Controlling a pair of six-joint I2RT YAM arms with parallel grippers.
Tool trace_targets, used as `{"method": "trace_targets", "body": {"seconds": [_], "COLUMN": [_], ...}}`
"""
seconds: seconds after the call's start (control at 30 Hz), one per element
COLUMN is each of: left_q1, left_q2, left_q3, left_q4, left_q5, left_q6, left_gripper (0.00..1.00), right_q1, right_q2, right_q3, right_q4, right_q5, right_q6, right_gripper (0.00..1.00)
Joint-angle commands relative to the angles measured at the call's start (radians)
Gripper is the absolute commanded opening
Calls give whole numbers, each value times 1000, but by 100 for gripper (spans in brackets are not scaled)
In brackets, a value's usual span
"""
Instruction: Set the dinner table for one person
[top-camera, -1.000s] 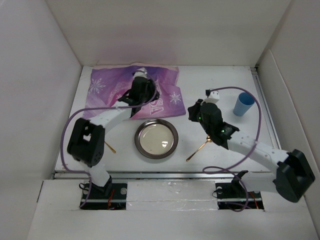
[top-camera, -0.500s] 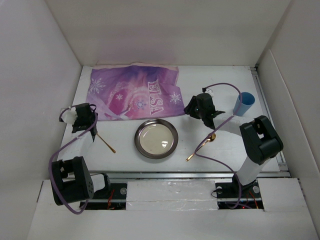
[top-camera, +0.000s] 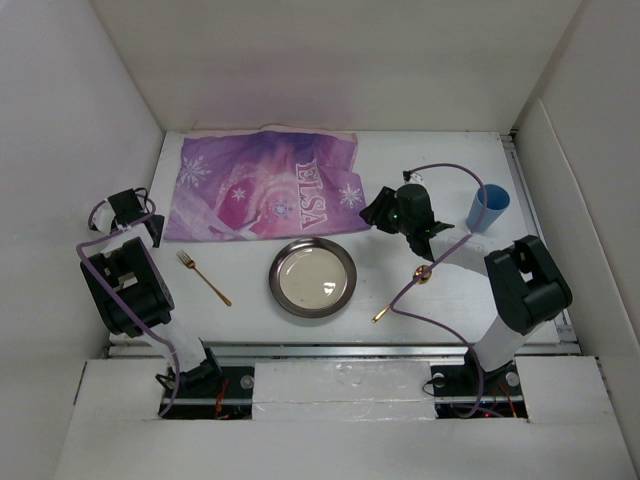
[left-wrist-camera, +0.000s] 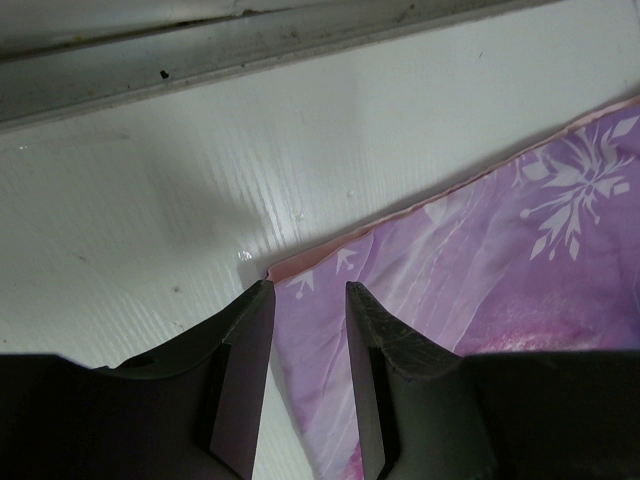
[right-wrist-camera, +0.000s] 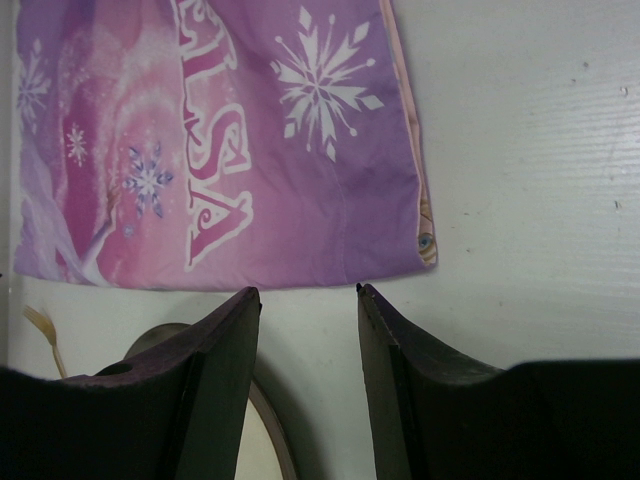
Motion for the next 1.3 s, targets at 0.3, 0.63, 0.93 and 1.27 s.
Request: {"method": "trace_targets", "body": {"seconds": [0.3,0.63,0.93,1.27], "left_q1": [-34,-46,-46,-46], "left_q2": [26,56,84,78], "left_q3": [-63,-35,3,14], "left_q4": [6,2,24,58], "left_q5": [115,6,-14,40], "left_q6": [18,-17,13,10], "left_gripper": [33,21,0,0], "right_q1": [-15,-15,-34,6], "right_q2": [8,14,134,169], "right_q3": [-3,-9,39,112], "right_q4": [92,82,51,-64], "right_q5": [-47,-27,-34,47], "right_q6": [25,31,60,114], "right_gripper": [54,55,58,55]}}
